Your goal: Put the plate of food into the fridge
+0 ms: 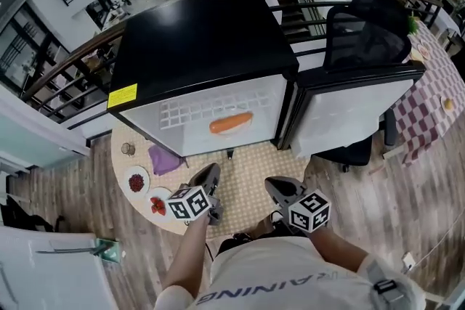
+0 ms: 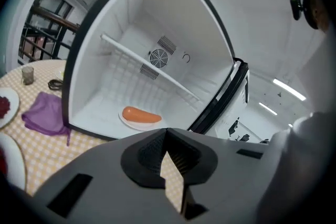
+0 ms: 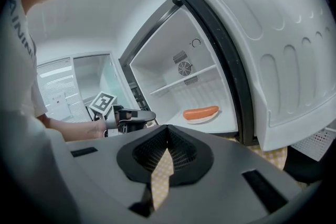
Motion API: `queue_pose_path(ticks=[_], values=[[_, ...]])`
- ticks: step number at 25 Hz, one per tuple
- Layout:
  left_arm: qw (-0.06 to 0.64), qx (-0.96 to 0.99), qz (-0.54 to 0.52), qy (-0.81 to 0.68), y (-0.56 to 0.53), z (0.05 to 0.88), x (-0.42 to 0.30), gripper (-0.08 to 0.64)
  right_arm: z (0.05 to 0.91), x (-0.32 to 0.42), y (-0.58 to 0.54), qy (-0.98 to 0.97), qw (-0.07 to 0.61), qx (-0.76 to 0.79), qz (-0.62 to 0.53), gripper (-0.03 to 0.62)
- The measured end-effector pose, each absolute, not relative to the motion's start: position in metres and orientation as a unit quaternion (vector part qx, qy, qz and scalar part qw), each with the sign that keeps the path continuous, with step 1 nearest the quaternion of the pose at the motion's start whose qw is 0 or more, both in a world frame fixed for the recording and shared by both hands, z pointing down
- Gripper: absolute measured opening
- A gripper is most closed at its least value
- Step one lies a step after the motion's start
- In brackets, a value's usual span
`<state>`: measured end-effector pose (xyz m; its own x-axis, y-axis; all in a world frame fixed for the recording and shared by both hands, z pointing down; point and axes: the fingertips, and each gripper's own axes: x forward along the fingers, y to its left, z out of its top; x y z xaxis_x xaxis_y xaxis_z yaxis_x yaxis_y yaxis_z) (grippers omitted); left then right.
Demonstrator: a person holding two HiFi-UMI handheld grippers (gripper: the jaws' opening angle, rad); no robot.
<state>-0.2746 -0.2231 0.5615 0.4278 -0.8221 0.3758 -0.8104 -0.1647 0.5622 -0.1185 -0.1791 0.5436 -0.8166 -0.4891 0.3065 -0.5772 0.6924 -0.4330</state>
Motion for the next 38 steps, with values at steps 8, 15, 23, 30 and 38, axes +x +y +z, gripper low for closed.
queue_pose_path(ticks=[8, 15, 23, 30, 38], values=[[0.292, 0.767, 0.012, -0.571, -0.164, 0.524, -0.295, 0.009, 0.527, -0.139, -0.186, -0.933, 0.089, 0.258, 0.235, 0.023], [0.24, 0.754, -0.036, -0.61, -0.13, 0.482, -0.315, 0.009, 0.509, -0.165, -0.191, -0.949, 0.086, 0.228, 0.202, 0.021], [0.214, 0.739, -0.043, -0.637, -0.111, 0.48, -0.329, 0.009, 0.516, -0.182, -0.179, -0.95, 0.093, 0.205, 0.214, 0.021], [0.22, 0.737, -0.045, -0.638, -0.111, 0.481, -0.332, 0.009, 0.52, -0.181, -0.177, -0.949, 0.095, 0.209, 0.215, 0.022], [0.22, 0.747, -0.047, -0.626, -0.119, 0.478, -0.323, 0.009, 0.519, -0.177, -0.177, -0.949, 0.095, 0.214, 0.213, 0.022]])
